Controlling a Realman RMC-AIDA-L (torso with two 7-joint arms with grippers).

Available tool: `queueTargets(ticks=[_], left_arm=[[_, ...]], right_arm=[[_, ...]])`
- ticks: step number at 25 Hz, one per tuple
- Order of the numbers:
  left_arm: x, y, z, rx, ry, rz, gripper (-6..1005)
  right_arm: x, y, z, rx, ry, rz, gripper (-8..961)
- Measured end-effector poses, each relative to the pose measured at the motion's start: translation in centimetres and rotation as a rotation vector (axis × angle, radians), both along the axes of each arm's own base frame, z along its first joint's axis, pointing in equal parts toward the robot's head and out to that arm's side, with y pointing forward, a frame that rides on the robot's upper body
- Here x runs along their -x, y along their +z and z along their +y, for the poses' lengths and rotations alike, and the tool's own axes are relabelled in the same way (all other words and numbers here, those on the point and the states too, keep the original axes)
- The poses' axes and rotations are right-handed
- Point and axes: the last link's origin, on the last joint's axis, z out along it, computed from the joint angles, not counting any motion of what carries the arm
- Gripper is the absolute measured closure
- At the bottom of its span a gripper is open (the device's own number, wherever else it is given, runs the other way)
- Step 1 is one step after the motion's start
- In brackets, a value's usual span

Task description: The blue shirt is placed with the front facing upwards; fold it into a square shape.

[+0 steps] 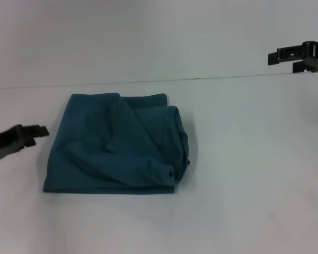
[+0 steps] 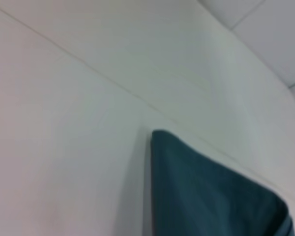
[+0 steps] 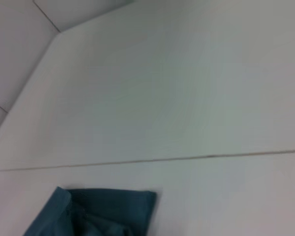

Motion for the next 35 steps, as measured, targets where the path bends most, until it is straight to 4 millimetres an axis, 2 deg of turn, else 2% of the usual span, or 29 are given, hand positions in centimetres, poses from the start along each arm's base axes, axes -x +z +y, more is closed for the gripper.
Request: queueTargets(ticks=[3,6,11,17,24,26,31,33,35], left_arm=[[0.2,1.3,-0.3,-0.058,-0.002,-0.076,606],[-0.3,1.9,-0.6,-0.102,-0.049,-0.14,392],[-1.7,3.0,-1.6,-0.184,-0.21,-0.261,277],[-2.1,1.0,-2.7,-0.144,-0.315,-0.26,139],[-2.0,-1.1,-3.9,-0.115,-0.397,-0.204,50],[-1.7,-1.3,-4.1,-0.126,-0.391,-0.2,50],[-1.4,-1.0,-4.2,-0.139,-0.376,-0.202,50],[-1.5,-0.6,-4.1,-0.151,-0.381,-0.207,50],[-1.6,-0.4,-4.0,-0.159,-0.386,-0.212,50]], right_arm=[[0.1,0.1,0.0,-0.005,0.036,-0.003,18],[0.3,-0.1,0.0,-0.005,0.075,-0.008,18],[0.7,-1.2,-0.2,-0.046,0.213,0.011,18],[0.6,-4.5,-1.5,-0.098,0.419,0.033,18],[-0.3,-9.8,-1.9,-0.122,0.514,-0.017,18],[-0.5,-12.3,-1.5,-0.097,0.486,-0.004,18],[0.4,-14.0,-0.7,-0.01,0.426,-0.009,18],[1.7,-13.9,-0.1,0.072,0.393,-0.049,18],[2.1,-13.7,0.0,0.096,0.389,-0.07,18]])
